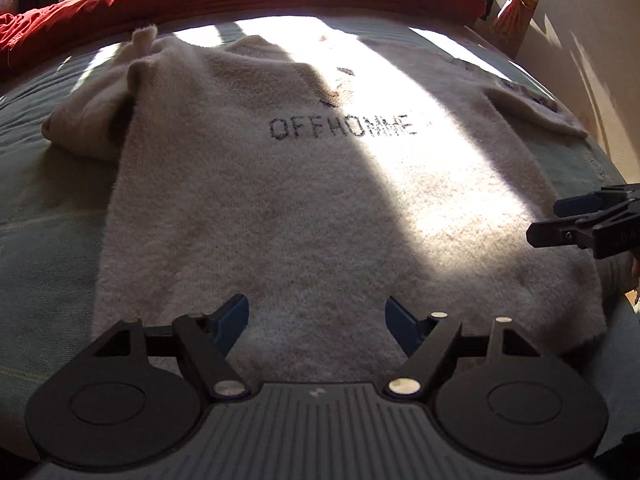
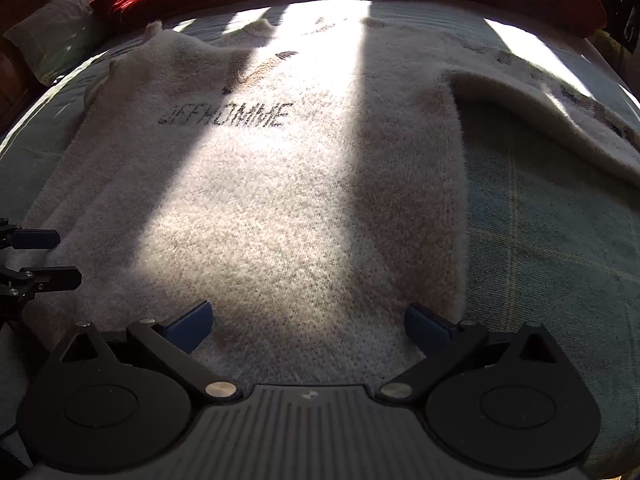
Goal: Fold clothes
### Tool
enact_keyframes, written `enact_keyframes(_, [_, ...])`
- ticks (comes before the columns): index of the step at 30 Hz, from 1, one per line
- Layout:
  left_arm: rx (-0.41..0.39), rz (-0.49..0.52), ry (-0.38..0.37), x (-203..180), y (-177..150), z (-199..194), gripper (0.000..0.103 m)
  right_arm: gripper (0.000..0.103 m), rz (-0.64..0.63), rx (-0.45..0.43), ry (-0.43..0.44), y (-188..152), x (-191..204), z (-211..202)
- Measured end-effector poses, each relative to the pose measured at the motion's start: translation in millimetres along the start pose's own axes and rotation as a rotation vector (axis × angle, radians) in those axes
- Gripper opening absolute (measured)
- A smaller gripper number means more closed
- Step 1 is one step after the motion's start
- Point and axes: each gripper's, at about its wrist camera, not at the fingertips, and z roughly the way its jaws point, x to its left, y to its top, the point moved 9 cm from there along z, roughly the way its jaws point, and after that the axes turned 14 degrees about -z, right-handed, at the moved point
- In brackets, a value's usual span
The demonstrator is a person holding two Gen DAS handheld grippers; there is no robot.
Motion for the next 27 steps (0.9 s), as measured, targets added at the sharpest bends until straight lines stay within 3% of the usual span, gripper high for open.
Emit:
enact_keyframes(6, [-0.085,0.014,-0.012,-20.5,67.2,21.6,0.076,0.103,0.069,-0.189,0.034,85.4,-34.4,-6.1])
enact_keyframes(11, [-0.076,-0.025,-0.011,-24.4,95.1,61.3,0.076,0.103,0.181,-0.226,0.033,138.9,-75.0,48.0])
enact_keyframes(14, [-0.042,-0.043,0.009,-19.9,94.0,82.3,0.076,0.103,0.244,-0.205,0.037,139.7,-92.9,83.8])
enact_keyframes(17, [-0.008,-0.045,0.038,-14.9,84.2,97.8,0.078,0.103,0.281,-0.195,0.032,114.0,-99.2,94.8])
enact_keyframes(22, [-0.014,-0.034,0.029,-17.1,80.0,97.7,0.086,0.103,0.182,-0.242,0.029,66.1,-77.2,64.5])
enact_keyframes(25, [-0.004,-0.063,0.031,-16.3,83.2,98.1,0.087,0.103,0.191,-0.303,0.090,77.9,-85.8,37.7])
enact_keyframes(27, [-0.003,-0.064,0.038,-17.0,83.5,98.5,0.087,0.103,0.192,-0.403,0.059,101.5,-109.5,18.2])
